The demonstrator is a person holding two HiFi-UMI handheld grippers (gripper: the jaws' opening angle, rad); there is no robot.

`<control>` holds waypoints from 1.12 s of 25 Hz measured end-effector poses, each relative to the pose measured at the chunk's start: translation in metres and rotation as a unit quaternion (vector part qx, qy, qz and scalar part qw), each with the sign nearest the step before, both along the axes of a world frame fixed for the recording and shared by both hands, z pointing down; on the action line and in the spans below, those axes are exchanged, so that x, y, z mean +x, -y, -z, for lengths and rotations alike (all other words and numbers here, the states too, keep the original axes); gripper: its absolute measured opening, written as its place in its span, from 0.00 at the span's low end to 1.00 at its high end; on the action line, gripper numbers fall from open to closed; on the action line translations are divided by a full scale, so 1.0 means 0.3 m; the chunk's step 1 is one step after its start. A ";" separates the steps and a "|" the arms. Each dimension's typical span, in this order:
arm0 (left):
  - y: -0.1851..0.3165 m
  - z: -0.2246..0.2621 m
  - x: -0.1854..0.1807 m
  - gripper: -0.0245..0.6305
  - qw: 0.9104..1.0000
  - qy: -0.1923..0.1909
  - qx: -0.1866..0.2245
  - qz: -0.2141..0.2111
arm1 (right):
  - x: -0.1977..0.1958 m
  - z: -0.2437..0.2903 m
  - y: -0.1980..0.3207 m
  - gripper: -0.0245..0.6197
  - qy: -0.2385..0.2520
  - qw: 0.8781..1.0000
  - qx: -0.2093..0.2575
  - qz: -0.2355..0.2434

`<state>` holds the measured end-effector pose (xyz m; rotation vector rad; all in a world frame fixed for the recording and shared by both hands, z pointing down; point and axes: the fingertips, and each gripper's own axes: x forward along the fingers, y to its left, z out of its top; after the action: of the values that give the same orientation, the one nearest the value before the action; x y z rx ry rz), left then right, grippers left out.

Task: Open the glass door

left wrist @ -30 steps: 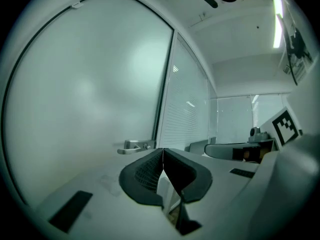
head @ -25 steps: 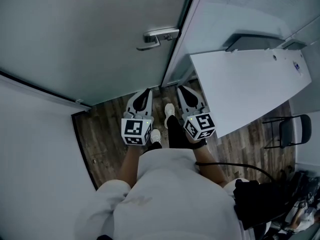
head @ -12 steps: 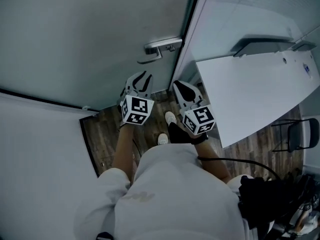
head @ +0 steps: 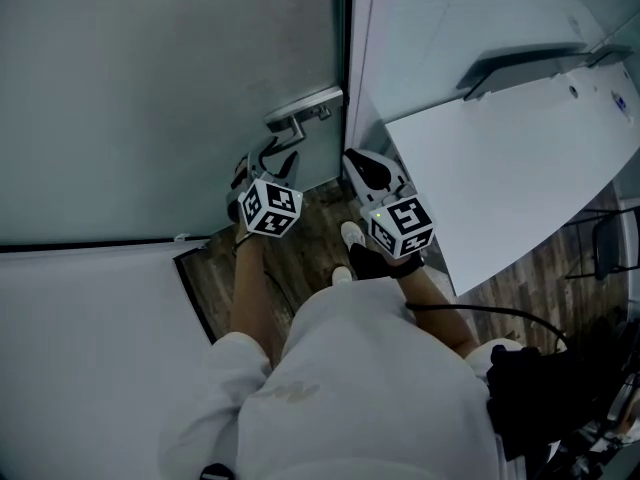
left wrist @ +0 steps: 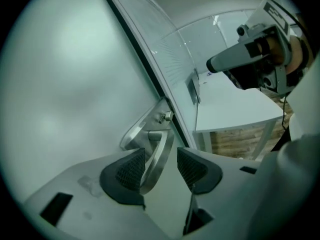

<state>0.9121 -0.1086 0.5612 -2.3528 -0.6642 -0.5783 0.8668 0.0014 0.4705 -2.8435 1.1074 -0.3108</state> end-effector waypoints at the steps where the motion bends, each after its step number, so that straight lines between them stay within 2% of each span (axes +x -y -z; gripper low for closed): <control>1: 0.005 -0.015 0.011 0.31 1.000 0.004 0.010 0.004 | 0.011 -0.007 -0.001 0.07 0.003 1.000 0.001 0.001; 3: 0.018 -0.034 0.027 0.31 1.000 0.006 0.023 0.015 | 0.030 -0.016 -0.001 0.07 0.008 1.000 0.003 0.004; 8: 0.029 -0.029 0.036 0.30 0.997 -0.039 0.053 0.033 | 0.063 -0.039 -0.011 0.07 0.018 1.000 0.008 0.007; 12: 0.035 -0.045 0.042 0.30 0.995 -0.022 0.094 0.007 | 0.085 -0.068 -0.017 0.07 0.029 0.999 0.012 0.010; 16: 0.038 -0.049 0.039 0.24 0.997 0.010 0.071 0.003 | 0.094 -0.084 -0.018 0.07 0.035 0.999 0.016 0.014; 18: 0.032 -0.057 0.033 0.24 0.999 0.025 0.040 0.008 | 0.090 -0.084 -0.020 0.07 0.038 0.999 0.019 0.014; 22: 0.037 -0.072 0.031 0.24 1.000 0.016 -0.017 0.013 | 0.083 -0.090 -0.003 0.07 0.040 0.999 0.020 0.020; 25: 0.037 -0.084 0.048 0.24 0.998 0.033 -0.052 0.014 | 0.093 -0.096 0.000 0.07 0.045 0.999 0.022 0.019; 28: 0.023 -0.088 0.037 0.24 0.998 0.033 -0.058 0.007 | 0.078 -0.094 -0.008 0.07 0.045 0.999 0.020 0.019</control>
<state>0.9231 -0.1154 0.5875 -2.4560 -0.7285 -0.6422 0.8902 0.0037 0.4986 -2.7462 1.1391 -0.4093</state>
